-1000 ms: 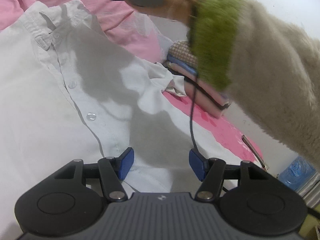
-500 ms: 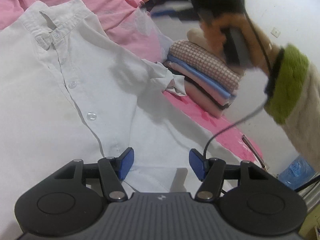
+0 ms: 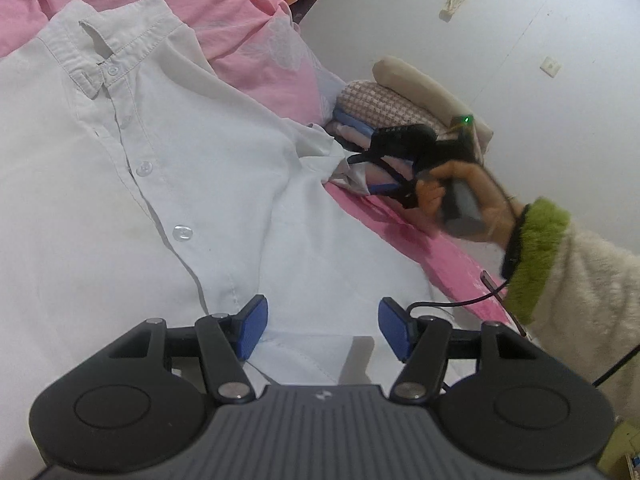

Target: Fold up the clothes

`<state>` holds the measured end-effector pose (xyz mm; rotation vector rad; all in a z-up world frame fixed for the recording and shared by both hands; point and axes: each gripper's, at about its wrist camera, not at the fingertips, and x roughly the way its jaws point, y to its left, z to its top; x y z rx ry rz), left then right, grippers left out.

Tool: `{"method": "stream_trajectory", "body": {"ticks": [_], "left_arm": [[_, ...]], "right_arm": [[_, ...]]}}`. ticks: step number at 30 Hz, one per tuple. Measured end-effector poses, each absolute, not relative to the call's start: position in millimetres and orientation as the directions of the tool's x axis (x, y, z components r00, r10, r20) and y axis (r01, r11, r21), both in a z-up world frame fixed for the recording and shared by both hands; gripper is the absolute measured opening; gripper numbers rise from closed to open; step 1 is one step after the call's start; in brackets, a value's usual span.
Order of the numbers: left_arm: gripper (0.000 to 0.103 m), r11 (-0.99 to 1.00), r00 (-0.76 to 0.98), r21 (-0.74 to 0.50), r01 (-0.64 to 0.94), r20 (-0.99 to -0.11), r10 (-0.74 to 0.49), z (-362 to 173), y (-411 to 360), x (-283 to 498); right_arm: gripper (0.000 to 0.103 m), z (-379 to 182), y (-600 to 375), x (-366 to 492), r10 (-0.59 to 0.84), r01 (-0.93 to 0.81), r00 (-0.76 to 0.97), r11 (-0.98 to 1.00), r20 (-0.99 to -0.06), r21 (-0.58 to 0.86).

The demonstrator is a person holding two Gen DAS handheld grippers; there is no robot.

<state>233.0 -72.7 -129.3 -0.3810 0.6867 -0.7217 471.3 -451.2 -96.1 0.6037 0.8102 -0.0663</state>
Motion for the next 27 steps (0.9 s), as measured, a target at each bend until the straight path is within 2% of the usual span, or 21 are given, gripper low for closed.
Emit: {"method": "stream_trajectory", "body": {"ticks": [7,12,13,14,15,17,20,24,27], "left_arm": [[0.067,0.71,0.562,-0.507,0.489,-0.44,-0.7,-124,-78,228],[0.066,0.726,0.57,-0.484,0.488,-0.453,-0.685,-124,-82,225],[0.066,0.729,0.572,-0.48,0.488,-0.456,-0.682,-124,-82,225],[0.066,0.733,0.574,-0.475,0.487,-0.458,-0.679,-123,-83,224],[0.066,0.736,0.575,-0.471,0.487,-0.461,-0.676,-123,-84,224],[0.066,0.741,0.578,-0.465,0.485,-0.465,-0.67,-123,-85,224],[0.065,0.746,0.58,-0.464,0.478,-0.471,-0.664,-123,-86,226],[0.065,0.757,0.584,-0.456,0.468,-0.482,-0.653,-121,-88,226],[0.064,0.766,0.584,-0.452,0.457,-0.497,-0.642,-117,-89,226]], "right_arm": [[0.074,-113,-459,493,0.146,0.237,0.757,0.847,-0.637,0.476],[0.075,-115,-447,503,0.182,0.133,0.766,0.894,-0.617,0.428],[0.07,-113,-444,501,0.193,0.11,0.768,0.9,-0.611,0.423],[0.057,-111,-442,499,0.205,0.087,0.769,0.905,-0.605,0.417],[0.05,-109,-439,498,0.217,0.064,0.771,0.909,-0.599,0.411],[0.006,-105,-434,495,0.241,0.017,0.773,0.917,-0.587,0.399],[0.005,-93,-427,487,0.258,-0.048,0.786,0.931,-0.561,0.362],[0.005,-44,-421,459,0.166,-0.066,0.875,0.971,-0.454,0.228],[0.005,-11,-430,436,0.102,-0.026,0.922,0.979,-0.374,0.203]]}}
